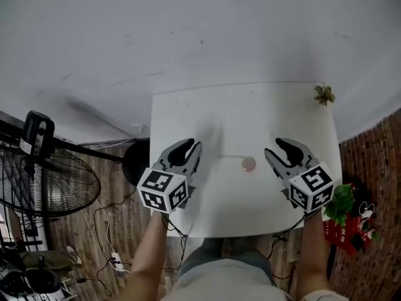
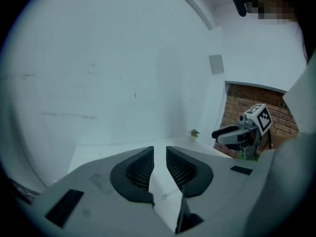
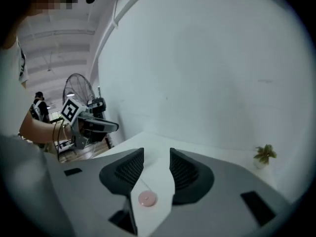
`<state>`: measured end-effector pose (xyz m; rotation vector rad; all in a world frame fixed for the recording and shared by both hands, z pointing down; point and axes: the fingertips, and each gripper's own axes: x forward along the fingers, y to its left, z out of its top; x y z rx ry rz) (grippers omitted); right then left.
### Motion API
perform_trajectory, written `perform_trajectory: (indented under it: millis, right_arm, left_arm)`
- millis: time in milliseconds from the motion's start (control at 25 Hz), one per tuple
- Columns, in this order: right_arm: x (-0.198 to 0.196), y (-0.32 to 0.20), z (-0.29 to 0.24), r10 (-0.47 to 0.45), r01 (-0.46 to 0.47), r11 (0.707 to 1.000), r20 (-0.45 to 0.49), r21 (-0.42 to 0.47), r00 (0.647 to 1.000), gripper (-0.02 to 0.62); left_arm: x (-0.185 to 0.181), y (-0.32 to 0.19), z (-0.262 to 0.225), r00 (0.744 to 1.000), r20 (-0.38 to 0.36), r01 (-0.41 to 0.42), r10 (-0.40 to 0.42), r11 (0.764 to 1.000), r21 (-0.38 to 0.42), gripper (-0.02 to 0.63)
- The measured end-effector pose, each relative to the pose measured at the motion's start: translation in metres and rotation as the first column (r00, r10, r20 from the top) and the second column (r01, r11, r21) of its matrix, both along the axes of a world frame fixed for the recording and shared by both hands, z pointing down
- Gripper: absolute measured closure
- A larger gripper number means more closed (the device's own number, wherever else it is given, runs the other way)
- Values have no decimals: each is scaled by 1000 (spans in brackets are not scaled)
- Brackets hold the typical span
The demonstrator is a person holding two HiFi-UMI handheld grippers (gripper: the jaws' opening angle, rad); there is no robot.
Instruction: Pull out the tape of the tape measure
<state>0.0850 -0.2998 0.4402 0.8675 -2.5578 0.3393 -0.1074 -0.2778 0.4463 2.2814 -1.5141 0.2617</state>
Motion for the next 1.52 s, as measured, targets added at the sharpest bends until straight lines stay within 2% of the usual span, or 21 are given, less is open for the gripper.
perform_trajectory:
  millis: [120,280,400,480,600,680,840,1080,1520]
  right_arm:
    - [12,3,-49,131,-139,985,75,100,988,456]
    - [35,16,-103,277,-313,936,213,159,937,530]
    - [57,27,-131,364,-422,892,298,162,883,592]
    - [71,33,-148,401,-475,860,330,188,855,594]
    - [88,41,-168,445,-540,806,352,243,823,594]
    - [96,47,-173,468,-568,778,356,268,809,594]
    - [101,45,-167,500,-599,749,351,283,791,594]
    - [101,41,-165,510,-603,744,339,288,790,594]
    - [98,34,-169,525,-611,727,320,313,788,595]
  left_arm:
    - [-12,4,-52,991,-33,136,-133,983,121,541]
    - [-20,20,-112,965,-63,263,-256,933,246,541]
    - [-21,38,-149,953,-110,303,-283,898,318,555]
    - [-23,49,-167,945,-127,327,-301,874,359,579]
    - [-29,60,-187,932,-115,359,-343,840,407,595]
    - [-33,66,-190,924,-97,375,-370,827,419,595]
    - [-39,63,-179,914,-69,391,-399,825,407,595]
    - [-45,61,-168,905,-44,403,-422,823,399,595]
    - [-51,51,-163,913,-45,390,-405,838,382,595]
